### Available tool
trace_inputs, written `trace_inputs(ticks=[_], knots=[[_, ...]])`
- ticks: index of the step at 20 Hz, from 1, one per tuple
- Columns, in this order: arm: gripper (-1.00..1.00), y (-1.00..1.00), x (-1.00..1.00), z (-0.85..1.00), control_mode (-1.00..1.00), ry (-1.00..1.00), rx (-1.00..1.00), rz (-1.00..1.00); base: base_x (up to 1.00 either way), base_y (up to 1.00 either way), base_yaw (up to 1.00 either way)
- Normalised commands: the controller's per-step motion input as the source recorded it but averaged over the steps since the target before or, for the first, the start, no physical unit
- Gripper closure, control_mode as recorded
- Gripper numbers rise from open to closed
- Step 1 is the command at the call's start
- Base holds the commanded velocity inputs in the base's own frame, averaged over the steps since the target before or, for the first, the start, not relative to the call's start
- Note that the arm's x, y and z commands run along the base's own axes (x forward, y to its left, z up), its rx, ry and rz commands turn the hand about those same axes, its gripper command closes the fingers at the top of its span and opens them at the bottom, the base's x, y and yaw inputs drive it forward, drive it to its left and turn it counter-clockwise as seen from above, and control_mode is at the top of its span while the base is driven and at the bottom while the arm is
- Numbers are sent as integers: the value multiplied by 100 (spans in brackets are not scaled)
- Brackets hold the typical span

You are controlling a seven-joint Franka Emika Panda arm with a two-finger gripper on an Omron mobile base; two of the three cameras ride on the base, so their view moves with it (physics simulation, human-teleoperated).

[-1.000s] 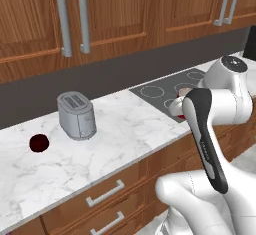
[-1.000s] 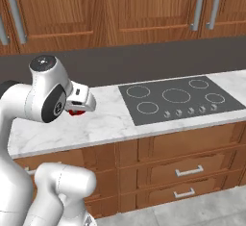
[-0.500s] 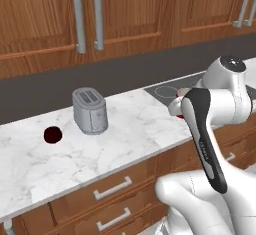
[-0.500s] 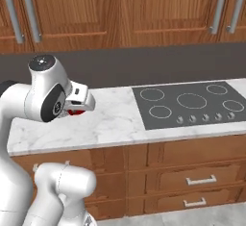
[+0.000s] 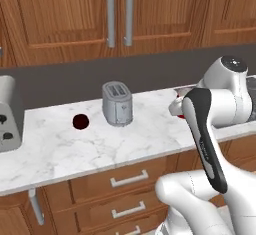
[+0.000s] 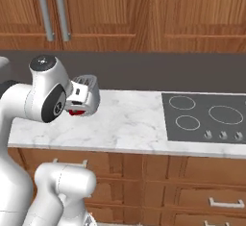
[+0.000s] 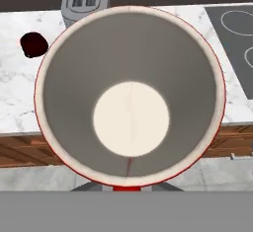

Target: Clear the mugs and bowl far away from the sink.

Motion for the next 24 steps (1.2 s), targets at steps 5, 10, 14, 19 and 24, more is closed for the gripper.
trace_inputs(ticks=[5, 10, 14, 19, 24], knots=[[100, 0, 0, 0, 100, 0, 0, 0, 0, -14, 37], [100, 0, 0, 0, 100, 0, 0, 0, 3, -1, 34], [100, 0, 0, 0, 100, 0, 0, 0, 11, 0, 29], [100, 0, 8, -21, -100, 3, 5, 14, 4, 0, 10], [100, 1, 15, -33, -100, 3, 3, 14, 0, 0, 0]])
